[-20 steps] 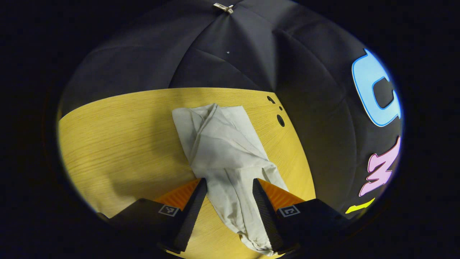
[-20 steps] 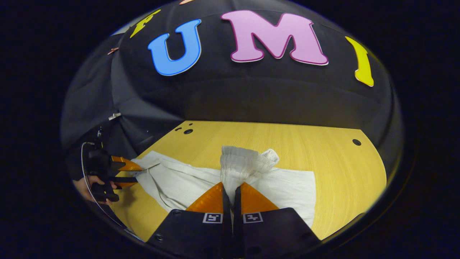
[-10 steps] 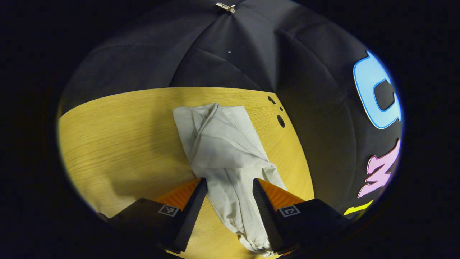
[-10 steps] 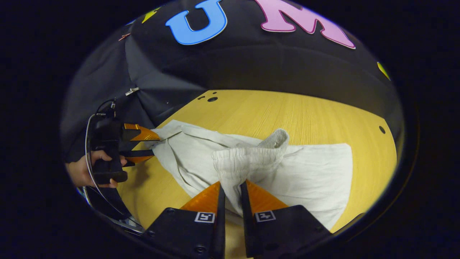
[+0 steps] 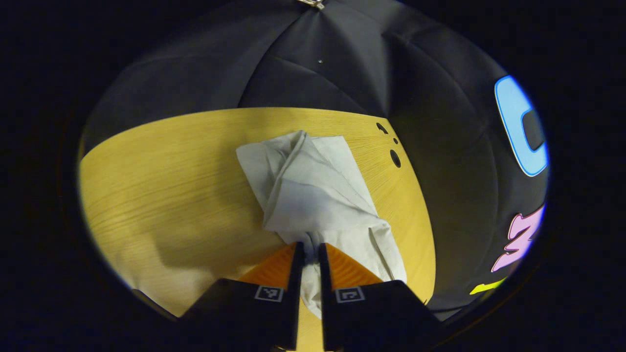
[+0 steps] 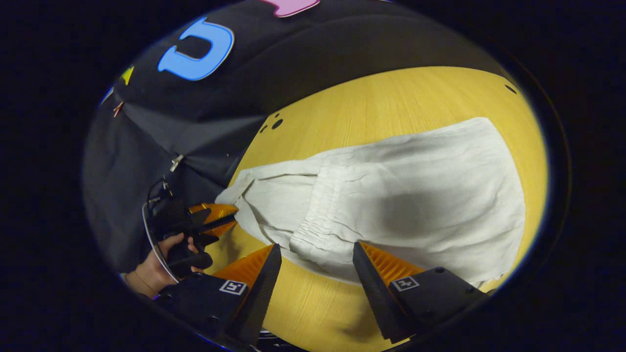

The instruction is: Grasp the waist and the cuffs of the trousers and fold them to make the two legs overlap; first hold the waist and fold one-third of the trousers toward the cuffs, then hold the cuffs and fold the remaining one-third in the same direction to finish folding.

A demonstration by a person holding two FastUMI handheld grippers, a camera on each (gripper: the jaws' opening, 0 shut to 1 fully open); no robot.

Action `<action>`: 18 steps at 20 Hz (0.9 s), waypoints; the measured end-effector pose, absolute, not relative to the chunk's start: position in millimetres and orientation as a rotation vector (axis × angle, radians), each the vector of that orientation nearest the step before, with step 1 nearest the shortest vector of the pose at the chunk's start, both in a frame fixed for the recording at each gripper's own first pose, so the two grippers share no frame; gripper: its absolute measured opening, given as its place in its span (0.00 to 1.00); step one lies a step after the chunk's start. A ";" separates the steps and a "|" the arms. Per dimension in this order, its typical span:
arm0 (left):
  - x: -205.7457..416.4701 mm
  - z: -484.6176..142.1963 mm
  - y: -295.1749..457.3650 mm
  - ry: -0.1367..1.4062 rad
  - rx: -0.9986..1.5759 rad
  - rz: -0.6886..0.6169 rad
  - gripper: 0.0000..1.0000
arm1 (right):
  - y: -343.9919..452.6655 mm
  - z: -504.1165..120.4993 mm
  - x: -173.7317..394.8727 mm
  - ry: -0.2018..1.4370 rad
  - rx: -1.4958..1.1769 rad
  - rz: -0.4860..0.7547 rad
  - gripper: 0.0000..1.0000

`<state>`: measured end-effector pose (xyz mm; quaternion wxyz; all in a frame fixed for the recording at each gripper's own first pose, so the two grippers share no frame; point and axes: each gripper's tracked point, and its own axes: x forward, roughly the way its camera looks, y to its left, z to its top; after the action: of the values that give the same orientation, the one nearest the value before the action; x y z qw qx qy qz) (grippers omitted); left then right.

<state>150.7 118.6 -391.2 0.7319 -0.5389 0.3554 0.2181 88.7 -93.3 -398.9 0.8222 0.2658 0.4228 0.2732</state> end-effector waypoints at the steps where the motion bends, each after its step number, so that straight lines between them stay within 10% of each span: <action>1: 152.6 -392.5 122.0 0.777 -1.182 0.484 0.13 | -107.1 -395.9 89.0 0.886 0.581 0.558 0.91; 18: 200.8 -216.9 -3.7 0.491 -0.837 0.074 0.05 | -294.5 -377.7 64.0 0.724 0.717 0.328 0.91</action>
<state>200.8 -3.7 -216.9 0.8838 -0.4023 0.2361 0.0358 64.0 -294.5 -377.7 0.8601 0.3418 0.3449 0.1565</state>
